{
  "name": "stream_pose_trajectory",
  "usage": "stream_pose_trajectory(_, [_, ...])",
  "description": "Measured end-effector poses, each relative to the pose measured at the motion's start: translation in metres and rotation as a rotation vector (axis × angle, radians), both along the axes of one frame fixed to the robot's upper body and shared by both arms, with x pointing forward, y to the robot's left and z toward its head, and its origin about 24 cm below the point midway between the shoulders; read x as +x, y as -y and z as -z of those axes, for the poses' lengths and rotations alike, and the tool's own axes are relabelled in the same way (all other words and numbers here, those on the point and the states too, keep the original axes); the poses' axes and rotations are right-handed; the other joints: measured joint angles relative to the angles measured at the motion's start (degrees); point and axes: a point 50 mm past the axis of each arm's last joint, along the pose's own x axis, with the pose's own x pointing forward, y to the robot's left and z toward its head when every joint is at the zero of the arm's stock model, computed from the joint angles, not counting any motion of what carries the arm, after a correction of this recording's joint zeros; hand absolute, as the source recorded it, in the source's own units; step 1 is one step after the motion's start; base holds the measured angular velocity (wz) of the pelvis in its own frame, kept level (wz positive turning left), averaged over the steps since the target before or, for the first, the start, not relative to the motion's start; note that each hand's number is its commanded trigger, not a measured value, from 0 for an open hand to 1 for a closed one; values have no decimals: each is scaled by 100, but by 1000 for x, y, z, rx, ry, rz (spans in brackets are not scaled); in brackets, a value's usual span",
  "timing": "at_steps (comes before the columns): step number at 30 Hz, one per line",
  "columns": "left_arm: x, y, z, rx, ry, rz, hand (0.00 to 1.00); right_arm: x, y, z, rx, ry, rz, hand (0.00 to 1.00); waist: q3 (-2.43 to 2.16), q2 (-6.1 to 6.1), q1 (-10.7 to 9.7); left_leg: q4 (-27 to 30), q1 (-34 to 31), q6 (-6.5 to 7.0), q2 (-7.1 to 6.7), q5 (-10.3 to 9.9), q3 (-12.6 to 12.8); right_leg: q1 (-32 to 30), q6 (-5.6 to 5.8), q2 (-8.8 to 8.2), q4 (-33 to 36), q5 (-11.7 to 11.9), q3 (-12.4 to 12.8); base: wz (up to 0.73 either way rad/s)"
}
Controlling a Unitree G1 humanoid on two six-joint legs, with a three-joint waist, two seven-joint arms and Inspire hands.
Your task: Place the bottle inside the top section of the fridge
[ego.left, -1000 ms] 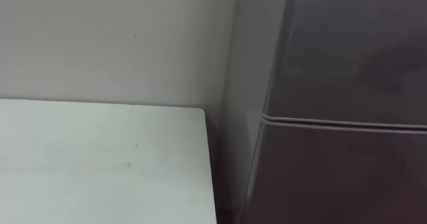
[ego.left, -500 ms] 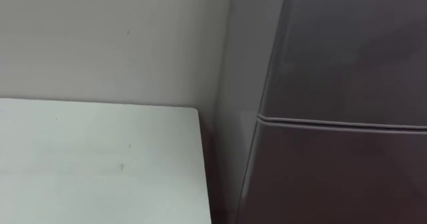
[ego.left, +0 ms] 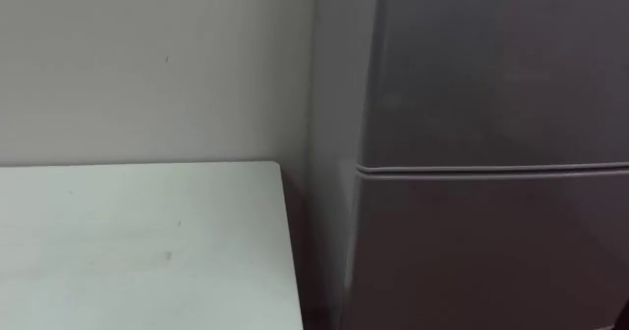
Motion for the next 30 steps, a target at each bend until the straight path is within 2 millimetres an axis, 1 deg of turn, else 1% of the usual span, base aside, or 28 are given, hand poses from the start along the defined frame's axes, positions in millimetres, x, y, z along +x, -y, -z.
stream_pose_trajectory(3, [8, 0, -1, -4, 32, -7, 0, -6, -7, 14, 17, -64, -15, 0, 18, 44, 31, -25, 9, -1, -1, -1, 21, -3, 1, 5, -9, -1, 16, -2])
stream_pose_trajectory(4, [12, 2, 0, -15, 47, -23, 0, -9, -13, 27, 28, -142, -43, 0, 8, 17, 46, -36, 7, -2, -4, -1, 20, -8, 3, 6, -9, -3, 26, 0])
stream_pose_trajectory(5, [14, 5, 1, -31, 58, -42, 0, -10, -20, 37, 56, -180, -58, 0, 9, 27, 61, -39, 9, -2, -9, -1, 24, -14, 7, 6, -10, -6, 43, 0])
stream_pose_trajectory(6, [15, 7, 2, -36, 57, -41, 0, -11, -24, 41, 71, -188, -64, 0, 11, 38, 71, -40, 16, -1, -12, -1, 31, -17, 8, 5, -12, -7, 49, -6])
stream_pose_trajectory(7, [16, 9, 3, -43, 55, -33, 0, -15, -32, 50, 100, -215, -80, 0, 17, 56, 72, -40, 41, 0, -16, -3, 40, -20, 11, 4, -16, -8, 66, -6])
stream_pose_trajectory(8, [16, 11, 4, -46, 53, -23, 0, -20, -40, 60, 127, -252, -101, 0, 33, 86, 76, -49, 59, -4, -18, -9, 41, -22, 16, 6, -23, -12, 89, -5])
stream_pose_trajectory(9, [15, 11, 4, -47, 51, -20, 0, -22, -44, 64, 137, -267, -115, 0, 33, 91, 75, -65, 67, -4, -21, -8, 42, -22, 18, 6, -22, -13, 105, -8])
stream_pose_trajectory(10, [12, 13, 5, -51, 43, -19, 0, -28, -51, 70, 152, -291, -136, 0, 31, 120, 82, -94, 90, -6, -21, -9, 49, -23, 19, 10, -28, -14, 121, -10])
stream_pose_trajectory(11, [8, 14, 5, -53, 34, -27, 0, -33, -55, 75, 156, -320, -149, 0, 17, 168, 80, -114, 103, -8, -19, -14, 67, -21, 22, 11, -34, -16, 137, -12])
stream_pose_trajectory(12, [6, 15, 6, -54, 32, -33, 0, -36, -57, 77, 159, -339, -157, 0, 9, 179, 79, -125, 104, -6, -18, -16, 81, -19, 27, 7, -32, -19, 144, -8])
stream_pose_trajectory(14, [2, 18, 7, -54, 32, -56, 0, -48, -64, 90, 174, -443, -198, 0, 4, 242, 80, -138, 114, -2, -2, -19, 112, -8, 33, 0, -38, -22, 153, -2])
stream_pose_trajectory(15, [1, 19, 7, -52, 31, -59, 0, -50, -68, 94, 177, -474, -221, 0, 5, 253, 79, -140, 114, -3, -5, -19, 109, -12, 33, 1, -32, -24, 156, -4])
stream_pose_trajectory(17, [-3, 22, 10, -54, 18, -70, 0, -51, -85, 107, 186, -553, -327, 0, 7, 298, 75, -141, 124, -8, -9, -22, 125, -33, 26, 8, -4, -40, 218, -7])
stream_pose_trajectory(18, [-4, 23, 11, -55, 16, -72, 0, -50, -89, 110, 187, -572, -360, 0, 10, 303, 80, -142, 143, -9, -12, -23, 133, -33, 28, 15, -5, -47, 253, -10])
stream_pose_trajectory(19, [-6, 25, 12, -60, 6, -71, 0, -49, -96, 116, 191, -608, -428, 0, 13, 310, 112, -143, 193, -18, -3, -31, 162, -30, 25, 17, -4, -61, 278, -11])
stream_pose_trajectory(20, [-9, 27, 13, -65, -7, -64, 0, -48, -104, 121, 193, -637, -500, 0, 28, 335, 134, -141, 199, -24, -1, -41, 177, -16, 23, 24, -2, -65, 292, -10])
stream_pose_trajectory(21, [-9, 28, 14, -66, -13, -58, 0, -47, -107, 124, 191, -656, -542, 0, 27, 333, 135, -138, 198, -24, -1, -43, 177, -15, 22, 25, -2, -65, 291, -3])
stream_pose_trajectory(23, [-9, 33, 15, -73, -19, -20, 0, -48, -119, 132, 192, -716, -691, 0, 32, 338, 155, -132, 205, -24, 10, -43, 175, -15, 21, 24, -2, -64, 298, 0])
stream_pose_trajectory(24, [-8, 34, 16, -76, -20, -12, 0, -48, -121, 134, 192, -725, -723, 0, 33, 341, 165, -133, 206, -24, 8, -43, 174, -15, 21, 24, -4, -64, 289, 0])
stream_pose_trajectory(26, [-8, 37, 16, -81, -23, -3, 0, -53, -131, 142, 202, -775, -858, 0, 34, 343, 208, -133, 204, -24, 0, -43, 173, -14, 22, 26, -9, -63, 292, 0])
stream_pose_trajectory(29, [-4, 38, 16, -82, -12, 1, 0, -59, -139, 146, 230, -772, -989, 0, 39, 362, 241, -140, 192, -24, 26, -43, 188, -14, 21, 28, -9, -63, 283, 0])
stream_pose_trajectory(30, [-3, 38, 16, -82, -10, 3, 0, -60, -140, 147, 237, -767, -1009, 0, 36, 370, 240, -140, 190, -25, 25, -43, 192, -13, 22, 29, -11, -63, 282, 0])
